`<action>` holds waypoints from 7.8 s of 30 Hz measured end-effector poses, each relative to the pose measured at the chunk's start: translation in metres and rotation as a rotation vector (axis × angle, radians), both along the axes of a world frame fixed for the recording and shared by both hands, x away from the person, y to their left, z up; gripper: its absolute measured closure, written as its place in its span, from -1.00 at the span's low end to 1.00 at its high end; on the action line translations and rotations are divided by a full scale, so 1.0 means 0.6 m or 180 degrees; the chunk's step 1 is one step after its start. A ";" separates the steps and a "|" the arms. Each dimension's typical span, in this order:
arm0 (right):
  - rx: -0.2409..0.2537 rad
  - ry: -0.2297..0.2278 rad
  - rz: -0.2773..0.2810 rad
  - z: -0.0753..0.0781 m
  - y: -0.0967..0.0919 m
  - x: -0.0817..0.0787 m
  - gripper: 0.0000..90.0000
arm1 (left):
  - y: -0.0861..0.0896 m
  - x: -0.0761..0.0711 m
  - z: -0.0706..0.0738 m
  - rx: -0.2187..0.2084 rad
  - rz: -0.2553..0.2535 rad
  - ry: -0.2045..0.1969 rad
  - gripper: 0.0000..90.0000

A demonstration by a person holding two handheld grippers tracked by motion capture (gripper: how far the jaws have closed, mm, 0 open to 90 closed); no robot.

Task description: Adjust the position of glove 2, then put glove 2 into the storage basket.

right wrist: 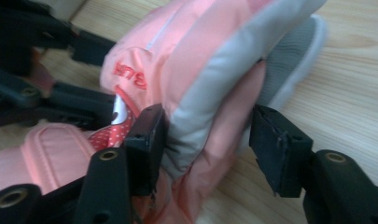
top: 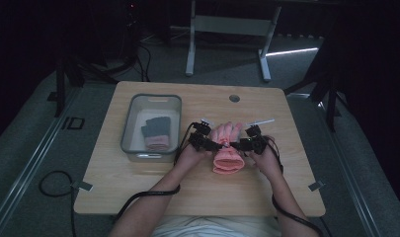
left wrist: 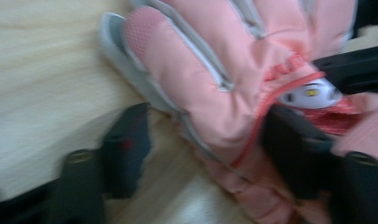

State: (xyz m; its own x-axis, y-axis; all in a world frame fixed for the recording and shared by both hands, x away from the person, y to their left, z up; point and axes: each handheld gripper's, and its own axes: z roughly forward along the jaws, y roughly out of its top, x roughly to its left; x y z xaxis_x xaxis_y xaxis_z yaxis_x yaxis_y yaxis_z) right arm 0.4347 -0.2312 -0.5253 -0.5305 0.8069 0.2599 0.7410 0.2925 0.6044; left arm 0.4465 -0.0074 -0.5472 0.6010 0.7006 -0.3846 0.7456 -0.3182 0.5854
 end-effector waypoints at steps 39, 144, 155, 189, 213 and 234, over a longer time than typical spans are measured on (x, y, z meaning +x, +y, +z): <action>0.0604 -0.0491 0.0105 0.161 0.033 -0.021 0.50 | 0.059 -0.030 0.202 -0.0269 -0.0178 -0.0538 0.76; 0.0160 -0.0079 0.0892 0.129 0.410 0.125 0.02 | 0.408 -0.016 0.135 0.0248 0.1227 -0.0342 0.01; 0.0332 -0.0304 0.0951 0.162 0.353 0.089 -0.22 | 0.367 -0.068 0.193 0.0197 0.0973 -0.0763 0.02; 0.0262 -0.0687 0.1102 0.122 0.198 0.011 -0.60 | 0.112 -0.173 0.185 0.0277 -0.0313 -0.1252 -0.81; -0.0039 -0.0708 0.0990 0.016 0.120 -0.013 -0.66 | 0.062 -0.218 0.100 0.0333 -0.0691 -0.1360 -0.94; -0.0250 -0.0685 0.0683 -0.033 0.048 -0.029 -0.69 | 0.083 -0.226 0.011 0.0277 -0.0621 -0.1237 -0.93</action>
